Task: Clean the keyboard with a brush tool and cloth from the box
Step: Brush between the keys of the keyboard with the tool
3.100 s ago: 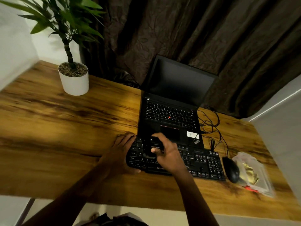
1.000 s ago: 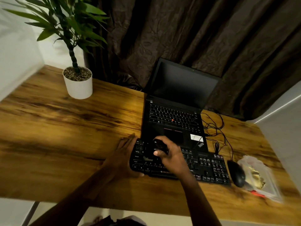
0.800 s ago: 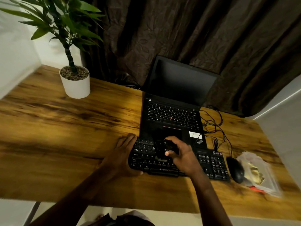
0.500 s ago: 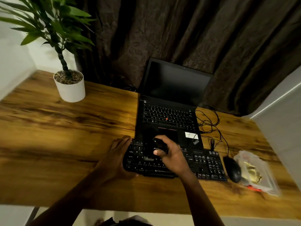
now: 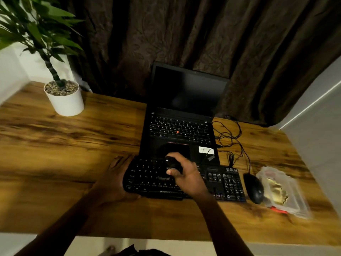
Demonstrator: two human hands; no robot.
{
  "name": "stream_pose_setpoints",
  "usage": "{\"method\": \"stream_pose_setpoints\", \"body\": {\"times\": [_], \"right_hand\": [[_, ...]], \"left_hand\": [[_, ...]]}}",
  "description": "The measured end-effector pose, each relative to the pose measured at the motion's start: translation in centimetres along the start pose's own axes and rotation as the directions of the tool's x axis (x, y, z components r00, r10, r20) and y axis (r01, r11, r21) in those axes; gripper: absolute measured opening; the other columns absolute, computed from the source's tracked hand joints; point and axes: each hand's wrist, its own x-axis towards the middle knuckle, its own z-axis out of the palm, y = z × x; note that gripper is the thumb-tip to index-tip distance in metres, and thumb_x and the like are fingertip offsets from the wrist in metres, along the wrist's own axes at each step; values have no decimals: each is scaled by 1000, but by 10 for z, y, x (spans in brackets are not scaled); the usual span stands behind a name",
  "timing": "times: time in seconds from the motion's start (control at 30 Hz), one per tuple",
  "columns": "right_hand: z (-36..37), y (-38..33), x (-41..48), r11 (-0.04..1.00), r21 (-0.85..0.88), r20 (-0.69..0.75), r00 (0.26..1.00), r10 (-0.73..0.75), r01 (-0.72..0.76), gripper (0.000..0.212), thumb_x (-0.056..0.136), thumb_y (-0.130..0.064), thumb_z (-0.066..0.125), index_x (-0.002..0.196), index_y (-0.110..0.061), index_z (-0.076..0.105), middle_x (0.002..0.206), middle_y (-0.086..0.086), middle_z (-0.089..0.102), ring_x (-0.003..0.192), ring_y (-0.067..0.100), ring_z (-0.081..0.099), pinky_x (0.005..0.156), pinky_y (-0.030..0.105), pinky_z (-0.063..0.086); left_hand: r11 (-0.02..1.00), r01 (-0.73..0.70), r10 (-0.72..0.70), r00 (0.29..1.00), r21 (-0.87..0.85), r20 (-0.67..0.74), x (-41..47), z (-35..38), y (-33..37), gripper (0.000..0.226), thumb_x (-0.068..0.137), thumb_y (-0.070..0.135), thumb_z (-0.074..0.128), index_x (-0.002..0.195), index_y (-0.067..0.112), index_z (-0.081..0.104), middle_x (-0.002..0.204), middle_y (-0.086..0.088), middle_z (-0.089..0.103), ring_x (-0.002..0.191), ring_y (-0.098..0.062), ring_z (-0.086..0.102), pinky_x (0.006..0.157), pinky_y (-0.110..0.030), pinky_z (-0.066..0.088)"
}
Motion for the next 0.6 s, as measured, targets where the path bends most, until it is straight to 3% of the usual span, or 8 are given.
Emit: {"method": "stream_pose_setpoints", "body": {"times": [0.2,0.27,0.33,0.43,0.6], "right_hand": [[-36,29,-13,996,-78,10,999,39,-38,39,93,-17,64,121,-42,53,100,-8,64,88,7,66,68,26,59],[-40,39,-15,987,-142,-3,997,77,-76,42,91,-27,64,122,-53,50,104,-2,63,93,16,65,76,40,61],[-36,40,-15,985,-151,-13,996,84,-85,44,91,-30,64,123,-56,47,106,-1,63,94,18,65,77,46,60],[-26,27,-15,996,-70,-15,999,48,-49,42,93,-21,64,121,-49,50,102,-7,64,86,14,67,72,37,62],[-36,29,-20,998,-20,-30,998,62,-63,42,94,-19,64,123,-47,51,103,-7,63,86,9,67,66,26,60]], "left_hand": [[1000,9,-11,998,-19,-61,-2,6,5,143,42,76,77,158,23,12,160,5,22,149,-25,14,120,-49,24],[1000,25,-26,998,-15,-62,-2,6,5,142,41,74,77,158,26,12,159,7,22,148,-24,14,120,-47,24],[1000,24,-24,998,-5,-59,-1,7,3,143,40,74,78,158,26,12,159,6,24,147,-25,17,119,-45,26],[1000,16,-17,997,-16,-70,0,7,2,143,40,74,79,157,26,14,159,6,24,148,-24,17,119,-46,26],[999,-25,21,996,-41,-85,1,5,5,141,40,72,80,157,20,19,150,18,20,146,-21,15,115,-33,19]]}}
